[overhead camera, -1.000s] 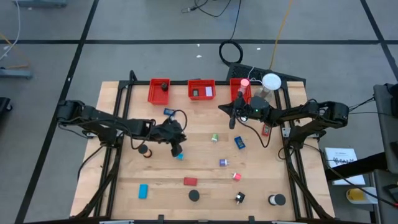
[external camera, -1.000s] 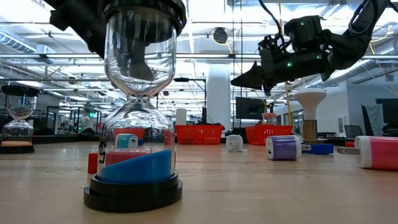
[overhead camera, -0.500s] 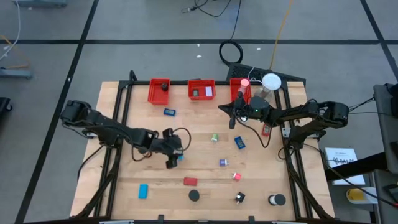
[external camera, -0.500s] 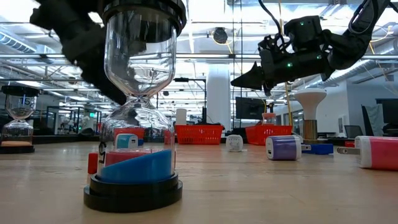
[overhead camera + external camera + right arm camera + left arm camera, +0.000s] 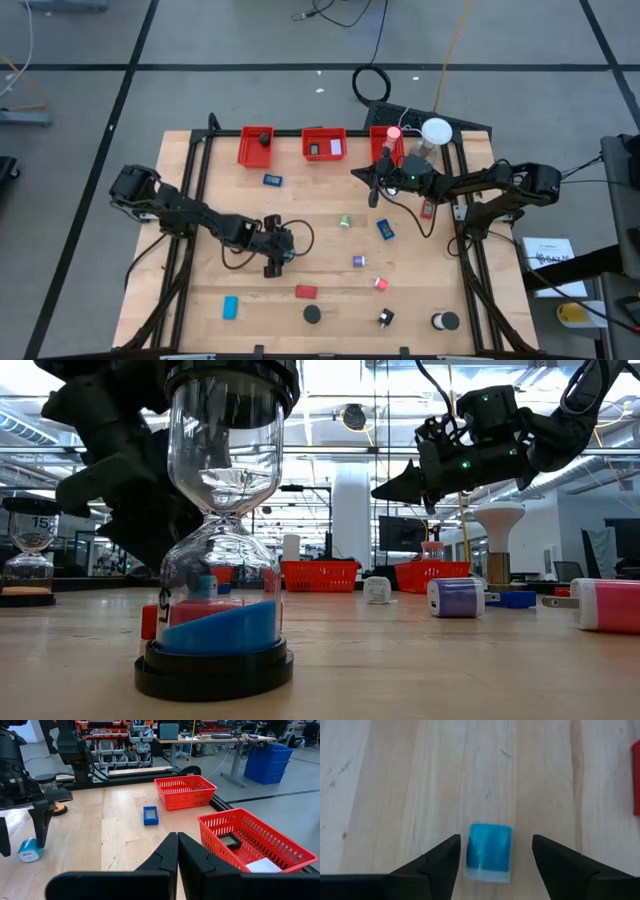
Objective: Pick & Place Office items
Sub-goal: Put the blue charger adapter into the left red bin
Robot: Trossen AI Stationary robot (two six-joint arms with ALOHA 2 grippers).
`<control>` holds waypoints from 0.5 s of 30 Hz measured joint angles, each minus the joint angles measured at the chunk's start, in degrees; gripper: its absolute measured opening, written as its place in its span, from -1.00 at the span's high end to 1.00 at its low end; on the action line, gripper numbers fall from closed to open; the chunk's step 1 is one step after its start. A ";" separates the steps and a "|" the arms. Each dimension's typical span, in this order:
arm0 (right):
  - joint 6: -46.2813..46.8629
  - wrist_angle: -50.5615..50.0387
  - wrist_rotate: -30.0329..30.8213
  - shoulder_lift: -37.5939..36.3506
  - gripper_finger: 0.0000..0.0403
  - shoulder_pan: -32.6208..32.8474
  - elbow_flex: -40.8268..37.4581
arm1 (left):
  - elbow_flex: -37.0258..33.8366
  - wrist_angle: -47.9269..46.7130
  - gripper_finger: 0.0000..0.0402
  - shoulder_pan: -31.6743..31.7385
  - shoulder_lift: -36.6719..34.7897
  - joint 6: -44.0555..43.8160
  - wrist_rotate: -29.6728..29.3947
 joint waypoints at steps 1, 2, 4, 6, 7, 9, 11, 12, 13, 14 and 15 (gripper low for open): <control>-0.02 0.00 0.00 0.00 1.00 0.00 0.00 | 0.02 -0.36 -0.21 -0.03 0.00 0.02 0.00; 0.00 0.04 0.00 0.00 0.99 0.00 0.00 | 0.02 -0.92 -0.20 -0.03 0.00 0.01 0.00; 0.00 0.02 0.00 0.00 0.99 0.00 0.00 | 0.02 -1.23 -0.16 -0.01 0.00 0.01 -0.02; -0.02 0.02 0.00 0.00 1.00 0.00 0.01 | 0.01 -1.31 -0.09 0.01 0.00 0.01 -0.09; -0.02 0.02 0.00 0.00 1.00 0.00 0.02 | 0.02 -1.39 -0.05 0.01 0.00 0.01 -0.19; -0.01 0.01 0.00 0.00 1.00 0.00 0.02 | 0.02 -1.59 0.05 0.02 0.00 0.01 -0.80; -0.02 0.02 0.00 0.00 0.99 0.00 0.02 | 0.02 -1.45 0.16 0.12 0.00 -0.08 -0.97; -0.02 0.00 0.00 0.00 0.99 0.00 0.02 | 0.01 -1.52 0.22 0.12 0.00 -0.25 -1.01; -0.02 0.02 0.00 0.00 0.99 0.00 0.02 | 0.02 -1.61 0.28 0.12 0.00 -0.45 -0.98; -0.02 0.02 0.00 0.00 1.00 0.00 0.02 | 0.00 -1.71 0.33 0.12 -0.02 -0.56 -0.80; -0.02 0.02 0.00 0.00 1.00 0.00 0.02 | 0.02 -1.78 0.37 0.32 -0.06 -1.01 -0.49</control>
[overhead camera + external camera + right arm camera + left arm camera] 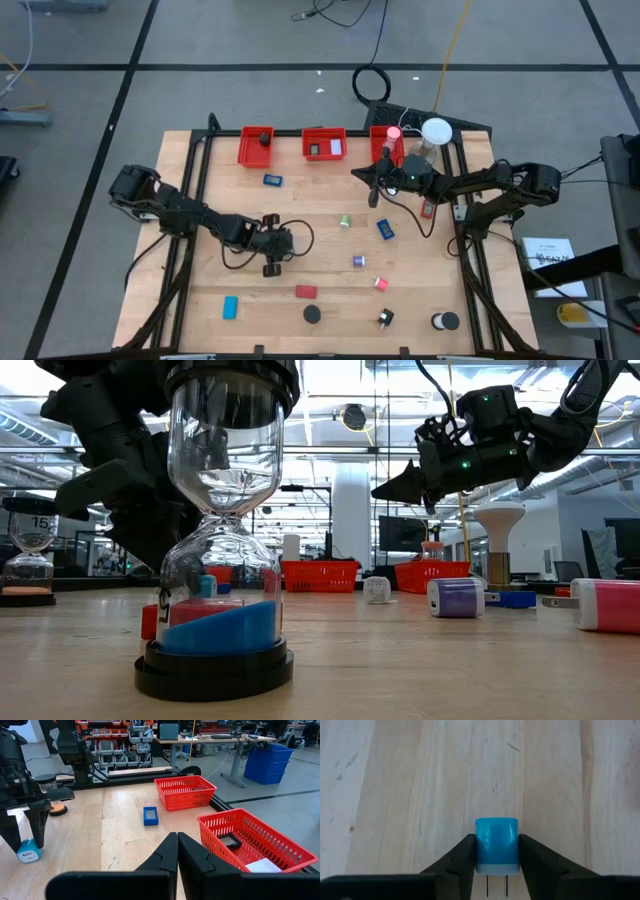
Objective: Pick & Place Office items
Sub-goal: Put the blue charger adapter into the left red bin
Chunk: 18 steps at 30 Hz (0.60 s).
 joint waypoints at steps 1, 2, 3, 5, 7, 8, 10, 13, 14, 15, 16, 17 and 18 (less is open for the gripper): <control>0.00 0.00 0.00 0.00 1.00 -0.01 0.00 | 0.04 -0.36 0.38 0.46 -0.12 -0.78 0.72; 0.00 0.01 0.00 0.00 1.00 0.00 0.00 | 0.26 -1.39 0.38 1.18 -0.61 -1.65 2.16; 0.00 0.02 0.00 0.00 0.99 0.00 0.00 | 0.89 -3.66 0.38 2.10 -1.24 -2.22 3.92; 0.00 0.07 -0.02 0.00 0.99 0.00 0.00 | 3.48 -10.53 0.38 4.42 -2.65 -2.44 7.20; 0.00 0.14 0.00 0.00 1.00 0.00 0.00 | 7.98 -18.94 0.38 7.34 -3.63 -1.76 10.00; 0.00 0.32 0.00 0.00 1.00 0.00 0.00 | 10.30 -23.64 0.38 8.97 -3.74 -1.35 11.11; 0.00 0.63 -0.01 0.00 1.00 0.00 0.00 | 15.00 -33.55 0.38 12.20 -3.58 -0.79 13.41; 0.00 1.30 -0.01 0.00 0.99 0.00 0.00 | 20.65 -44.48 0.38 17.20 -1.90 -0.56 16.71; 0.00 1.46 -0.01 0.00 0.99 0.00 0.00 | 22.12 -47.63 0.38 18.85 -0.91 -0.50 17.65; 0.00 1.60 0.00 0.00 0.99 0.00 0.00 | 23.52 -50.51 0.38 20.29 0.28 -0.48 18.37; 0.00 1.64 -0.02 0.00 1.00 -0.01 0.00 | 24.65 -53.60 0.38 21.66 1.65 -0.48 18.49; 0.00 1.64 -0.02 0.00 1.00 0.00 0.00 | 25.69 -56.32 0.38 22.90 3.23 -0.32 18.35; 0.00 1.70 0.00 0.00 1.00 0.00 0.00 | 26.49 -58.73 0.38 23.99 4.89 0.21 18.30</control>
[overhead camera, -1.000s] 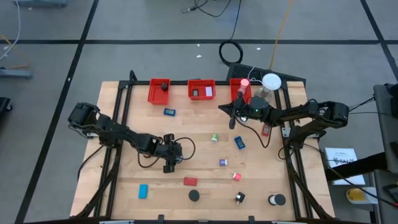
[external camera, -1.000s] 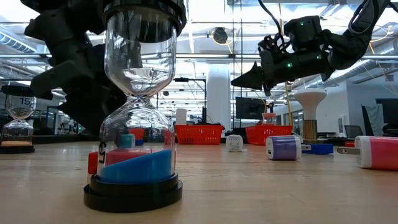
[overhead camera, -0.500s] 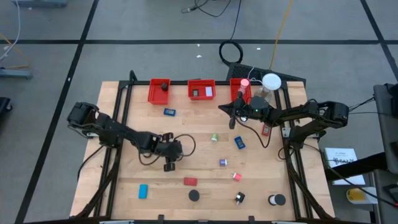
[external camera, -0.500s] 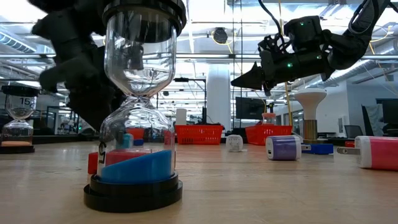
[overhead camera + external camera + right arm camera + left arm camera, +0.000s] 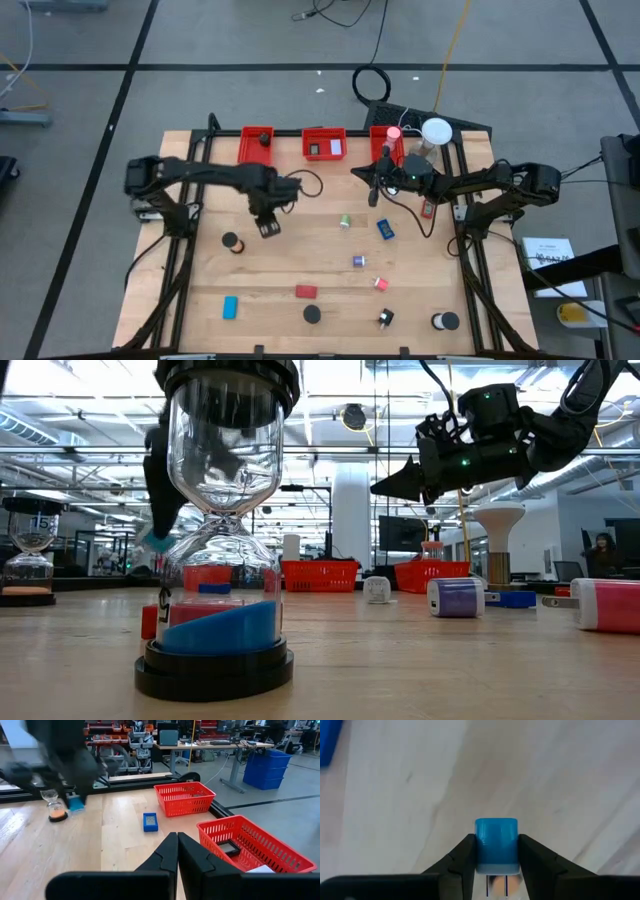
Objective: Pick & Place Office items
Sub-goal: Put the blue charger adapter into the left red bin
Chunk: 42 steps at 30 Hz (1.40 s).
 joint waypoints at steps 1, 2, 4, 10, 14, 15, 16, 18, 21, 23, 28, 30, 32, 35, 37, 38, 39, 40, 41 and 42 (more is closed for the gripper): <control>-0.06 0.07 0.00 0.00 1.00 0.00 0.00 | 0.84 -2.07 0.38 0.88 1.79 0.71 -0.38; -0.16 0.09 -0.02 0.00 0.99 0.00 0.00 | 1.63 -3.47 0.38 1.62 3.83 1.58 -0.23; -0.21 0.09 -0.01 0.00 0.99 -0.02 0.00 | 3.08 -5.22 0.38 2.81 7.51 3.78 0.05; -0.41 0.07 -0.02 0.00 0.99 0.00 0.00 | 7.55 -9.88 0.38 4.21 16.69 9.70 0.09; -0.42 0.08 -0.02 0.00 0.99 0.00 0.00 | 9.42 -11.33 0.38 4.29 20.66 12.56 0.18; -0.42 0.07 0.00 0.00 1.00 -0.01 0.00 | 9.78 -11.56 0.38 4.31 21.38 12.96 0.18; -0.42 0.07 -0.02 0.00 1.00 -0.02 0.00 | 10.09 -11.96 0.38 4.33 22.08 13.39 0.16; -0.42 0.07 -0.02 0.00 1.00 -0.02 0.00 | 10.36 -12.21 0.38 4.33 22.95 14.26 0.18; -0.42 0.07 -0.02 0.00 0.99 0.00 0.00 | 10.36 -12.08 0.38 4.33 23.30 14.84 0.16; -0.42 0.07 -0.02 0.00 1.00 0.00 0.00 | 10.36 -11.13 0.38 4.33 23.30 15.20 0.12; -0.42 0.07 -0.02 0.00 0.99 0.00 0.00 | 10.36 -9.70 0.29 4.33 23.30 15.27 0.12; -0.42 0.08 -0.02 0.00 0.99 -0.02 0.00 | 10.36 -8.91 0.24 4.33 23.30 15.22 0.14; -0.58 0.07 -0.02 0.00 1.00 0.00 0.00 | 10.29 -7.60 0.22 4.31 23.34 15.21 0.17; -0.63 0.07 -0.02 0.00 0.99 0.00 0.00 | 10.27 -7.28 0.19 4.33 23.45 15.46 -0.38; -0.63 0.07 -0.02 0.00 0.99 0.00 0.00 | 10.31 -6.15 0.17 4.33 23.39 15.61 -0.44; -0.65 0.07 -0.02 0.00 0.99 -0.01 0.00 | 10.31 -6.25 0.14 4.33 23.41 15.57 -0.63; -0.72 0.07 -0.02 0.00 0.99 -0.01 0.00 | 10.29 -6.57 0.12 4.31 23.41 15.55 -1.09; -0.92 0.06 -0.02 0.00 1.00 -0.02 0.00 | 10.29 -6.68 0.09 4.22 23.39 15.59 -1.84; -1.00 0.07 -0.02 0.00 1.00 -0.02 0.00 | 10.29 -6.75 0.05 4.19 23.39 15.67 -2.64; -1.05 0.05 -0.02 0.00 1.00 0.00 0.00 | 10.29 -7.04 0.00 4.15 23.35 15.68 -3.57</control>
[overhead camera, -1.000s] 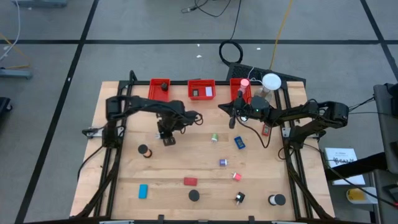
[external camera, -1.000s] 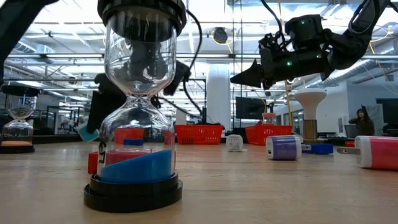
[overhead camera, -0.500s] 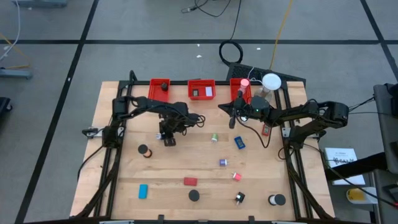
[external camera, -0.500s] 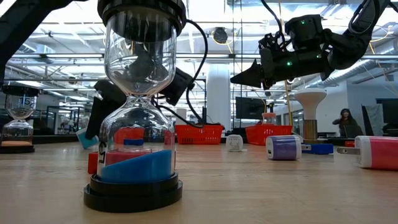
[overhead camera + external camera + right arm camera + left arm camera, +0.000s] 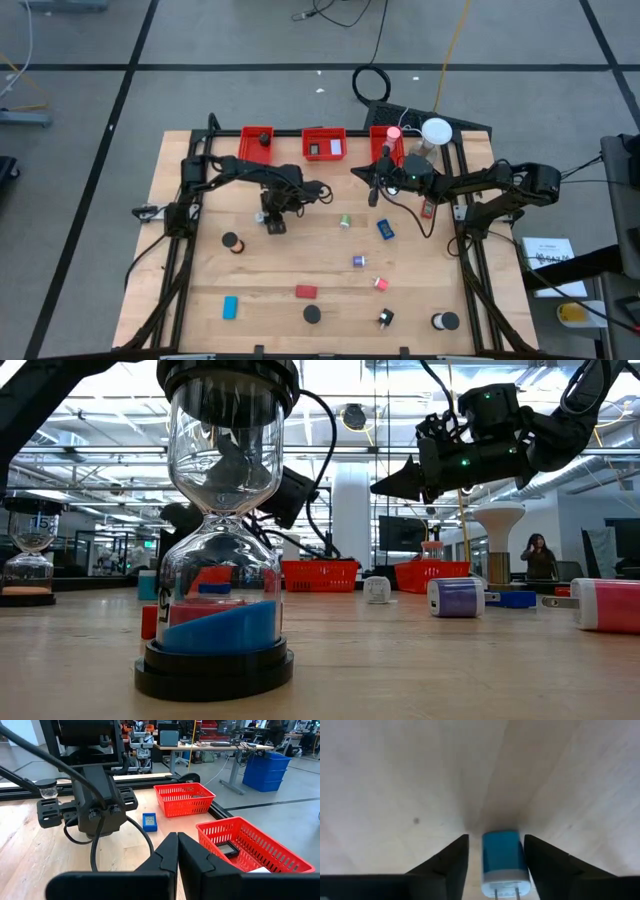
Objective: Pick & Place Office items
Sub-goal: Put the blue charger adapter into the left red bin
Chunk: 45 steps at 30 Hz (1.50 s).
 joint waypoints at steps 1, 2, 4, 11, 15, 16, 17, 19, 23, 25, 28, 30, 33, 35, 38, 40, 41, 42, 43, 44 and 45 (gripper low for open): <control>-0.02 0.02 0.00 0.00 0.99 -0.02 0.00 | 0.00 -0.42 -0.04 0.00 -0.11 -0.01 -0.80; -0.02 0.00 0.00 0.00 0.99 0.00 0.00 | 0.00 -0.80 -0.09 0.01 -0.38 0.02 -1.44; -0.01 0.00 0.00 0.00 0.99 -0.02 0.00 | 0.00 -1.31 -0.18 0.02 -1.21 0.02 -2.57; -0.02 0.00 0.00 0.00 0.99 -0.01 0.00 | -0.02 2.30 -0.38 0.00 -9.28 0.12 -3.28; -0.55 -0.23 0.00 0.00 1.00 -0.02 0.00 | -2.70 9.94 -0.32 0.02 -17.52 0.37 -3.34; -0.76 -0.43 -0.02 0.00 1.00 -0.01 0.00 | -4.38 12.82 -0.28 0.02 -20.09 0.13 -3.39; -0.86 -0.61 -0.02 0.00 1.00 -0.01 0.00 | -6.38 15.92 -0.24 0.02 -22.60 -0.32 -3.60; -0.87 -0.63 -0.02 0.00 0.99 -0.01 0.00 | -11.30 22.23 -0.12 0.00 -27.79 -2.42 -4.93; -0.87 -0.66 -0.02 0.00 1.00 0.00 0.00 | -21.41 30.38 0.19 0.02 -38.01 -8.74 -5.90; -0.87 -0.58 0.00 0.00 1.00 -0.01 0.00 | -25.45 30.70 0.35 0.02 -42.26 -11.58 -5.85; -0.87 -0.53 -0.01 0.00 0.99 -0.02 0.00 | -29.37 30.23 0.57 -0.59 -46.87 -13.05 -5.36; -0.87 -0.48 0.00 0.00 0.99 -0.02 0.00 | -30.93 30.24 0.68 -1.46 -49.25 -13.28 -5.14; -0.87 -0.45 0.00 0.00 1.00 -0.02 0.00 | -31.17 30.69 0.74 -2.67 -50.36 -13.99 -6.04; -0.87 -0.44 0.00 0.00 0.99 0.00 0.00 | -31.17 30.48 0.70 -2.85 -50.24 -14.41 -6.67; -0.87 -0.42 0.00 0.00 0.99 -0.02 0.00 | -30.97 30.65 0.52 -2.84 -48.96 -14.46 -6.78; -0.87 -0.42 0.00 0.00 0.99 -0.02 0.00 | -31.01 30.52 0.34 -2.84 -47.62 -14.15 -6.78; -0.87 -0.42 0.00 0.00 1.00 -0.01 0.00 | -31.01 30.54 0.25 -2.84 -47.11 -14.01 -6.75; -0.87 -0.43 0.00 0.00 1.00 -0.02 0.00 | -30.99 30.59 0.15 -2.86 -46.48 -13.97 -6.51; -0.87 -0.44 0.00 0.00 1.00 -0.02 0.00 | -30.99 30.63 0.05 -2.82 -45.75 -13.81 -5.67; -0.87 -0.44 0.00 0.00 1.00 -0.01 0.00 | -31.01 30.54 -0.04 -2.71 -45.00 -13.73 -4.95; -0.87 -0.44 0.00 0.00 1.00 -0.01 0.00 | -31.01 30.53 -0.13 -2.59 -44.34 -13.65 -4.24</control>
